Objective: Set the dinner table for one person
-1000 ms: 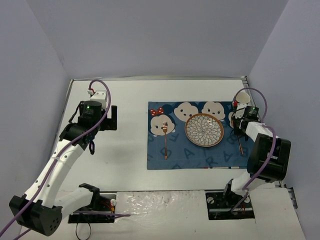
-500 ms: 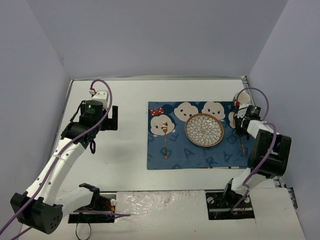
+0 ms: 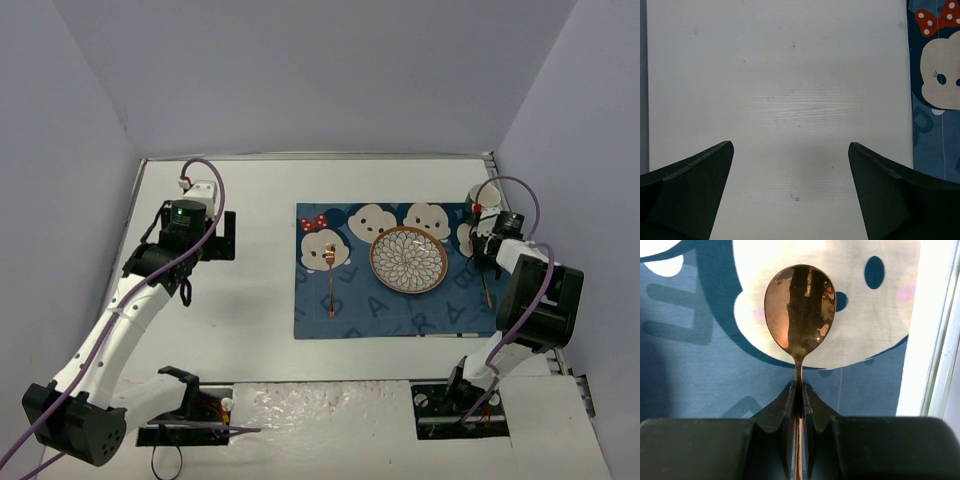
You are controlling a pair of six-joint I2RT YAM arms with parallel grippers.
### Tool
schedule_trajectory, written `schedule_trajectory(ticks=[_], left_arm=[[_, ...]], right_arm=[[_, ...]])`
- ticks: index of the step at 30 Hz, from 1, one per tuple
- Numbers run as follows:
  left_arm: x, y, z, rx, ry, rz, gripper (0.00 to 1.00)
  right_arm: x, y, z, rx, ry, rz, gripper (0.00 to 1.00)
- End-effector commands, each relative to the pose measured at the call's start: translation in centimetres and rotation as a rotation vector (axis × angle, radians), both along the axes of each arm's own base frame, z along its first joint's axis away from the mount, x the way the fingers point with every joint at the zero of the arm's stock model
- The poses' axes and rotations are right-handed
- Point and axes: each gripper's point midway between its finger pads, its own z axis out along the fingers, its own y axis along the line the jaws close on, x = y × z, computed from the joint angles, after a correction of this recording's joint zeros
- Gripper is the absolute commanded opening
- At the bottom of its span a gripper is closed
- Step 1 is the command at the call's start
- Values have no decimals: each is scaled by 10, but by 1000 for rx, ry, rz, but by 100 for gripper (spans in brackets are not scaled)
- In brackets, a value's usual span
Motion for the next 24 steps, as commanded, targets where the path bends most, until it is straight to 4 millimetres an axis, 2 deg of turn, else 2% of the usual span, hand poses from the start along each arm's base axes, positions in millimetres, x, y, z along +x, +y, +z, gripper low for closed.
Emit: schedule_trajectory(ticks=[1, 11, 17, 20, 22, 23, 24], left_arm=[[5, 2, 8, 6, -29, -3, 97], [5, 2, 8, 4, -28, -3, 97], [5, 2, 9, 2, -31, -3, 97], [5, 2, 9, 2, -31, -4, 97], [5, 1, 10, 0, -32, -5, 97], [5, 1, 10, 0, -32, -5, 97], [5, 1, 10, 1, -31, -6, 97]], right_arm=[[16, -15, 15, -31, -53, -16, 8], [15, -16, 12, -30, -43, -16, 12], [14, -18, 17, -40, -48, -26, 18], [15, -19, 30, -52, -78, -45, 25], [21, -23, 64, -79, -164, -76, 38], [21, -23, 66, -73, -173, -91, 39], [23, -24, 86, -81, -223, -104, 42]])
